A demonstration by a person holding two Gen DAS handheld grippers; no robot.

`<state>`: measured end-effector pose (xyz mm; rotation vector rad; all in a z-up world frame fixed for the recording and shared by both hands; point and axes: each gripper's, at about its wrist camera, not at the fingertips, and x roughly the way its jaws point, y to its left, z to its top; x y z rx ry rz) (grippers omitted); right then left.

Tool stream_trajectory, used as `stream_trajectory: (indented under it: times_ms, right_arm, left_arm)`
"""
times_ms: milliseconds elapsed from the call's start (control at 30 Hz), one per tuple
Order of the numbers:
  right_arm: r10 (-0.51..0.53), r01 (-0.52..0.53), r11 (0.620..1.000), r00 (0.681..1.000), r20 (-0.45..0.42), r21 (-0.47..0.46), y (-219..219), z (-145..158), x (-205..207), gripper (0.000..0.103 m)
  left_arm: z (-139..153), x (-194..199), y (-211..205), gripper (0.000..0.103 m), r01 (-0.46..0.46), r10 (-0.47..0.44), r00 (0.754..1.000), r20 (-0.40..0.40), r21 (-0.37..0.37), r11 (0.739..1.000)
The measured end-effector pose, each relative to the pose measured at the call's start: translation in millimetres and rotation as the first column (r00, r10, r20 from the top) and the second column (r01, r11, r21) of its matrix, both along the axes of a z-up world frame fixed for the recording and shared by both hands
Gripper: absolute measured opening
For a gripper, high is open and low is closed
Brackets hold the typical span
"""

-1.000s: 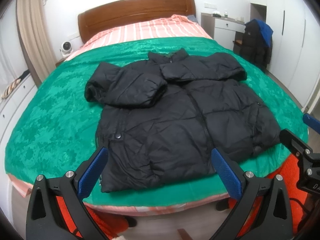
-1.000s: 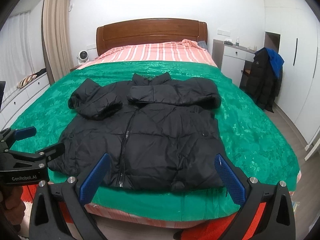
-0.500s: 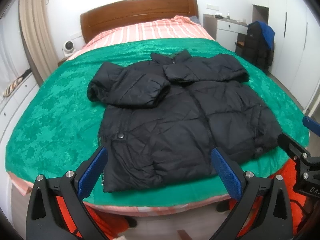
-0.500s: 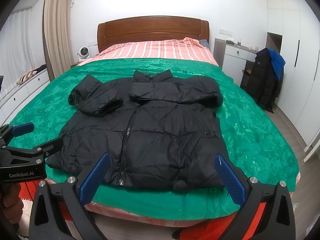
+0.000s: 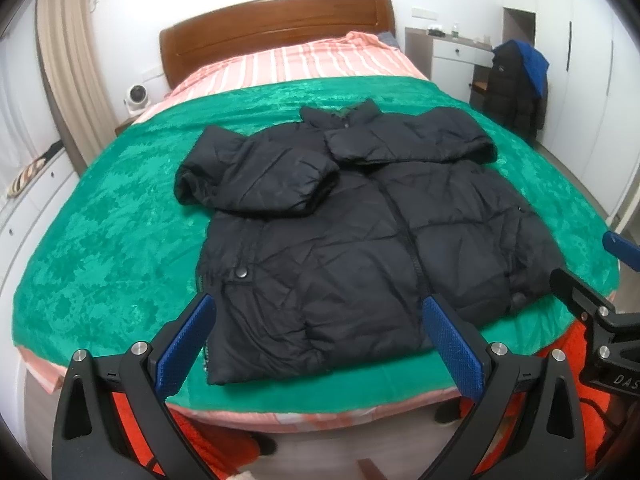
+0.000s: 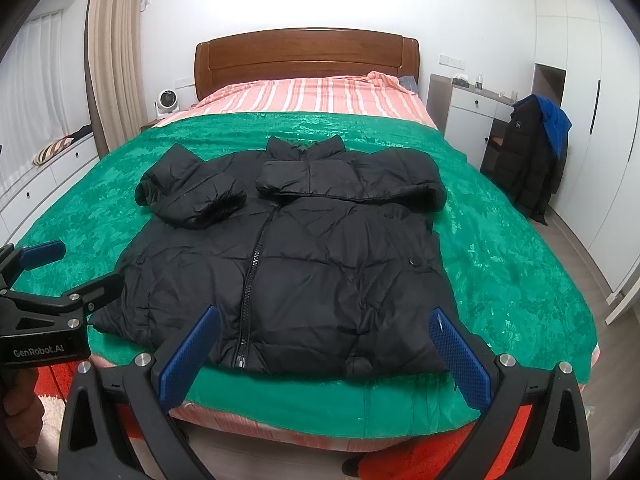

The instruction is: Fold large clothes

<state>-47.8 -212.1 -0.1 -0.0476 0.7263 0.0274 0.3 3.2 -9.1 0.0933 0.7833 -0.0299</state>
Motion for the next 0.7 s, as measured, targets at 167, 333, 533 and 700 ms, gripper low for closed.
stream_trajectory:
  times_ms: [167, 333, 533, 700]
  right_arm:
    - [0.005, -0.005, 1.000, 1.000, -0.003, -0.002, 0.4, -0.6, 0.4, 0.103]
    - [0.011, -0.011, 1.000, 1.000, -0.006, -0.004, 2.6, -1.4, 0.5, 0.103]
    - [0.009, -0.009, 1.000, 1.000, -0.012, -0.004, 3.7, -3.1, 1.5, 0.103]
    - [0.009, -0.009, 1.000, 1.000, -0.012, -0.003, 3.4, -3.7, 0.9, 0.103]
  left_arm:
    - [2.4, 0.3, 5.6, 0.103, -0.022, 0.022, 1.000, 0.009, -0.008, 1.000]
    - [2.4, 0.9, 7.3, 0.103, -0.027, 0.027, 1.000, 0.010, -0.010, 1.000]
    - [1.6, 1.0, 7.2, 0.103, -0.024, 0.024, 1.000, 0.008, -0.008, 1.000]
    - [1.1, 0.9, 7.2, 0.103, -0.023, 0.023, 1.000, 0.007, -0.007, 1.000]
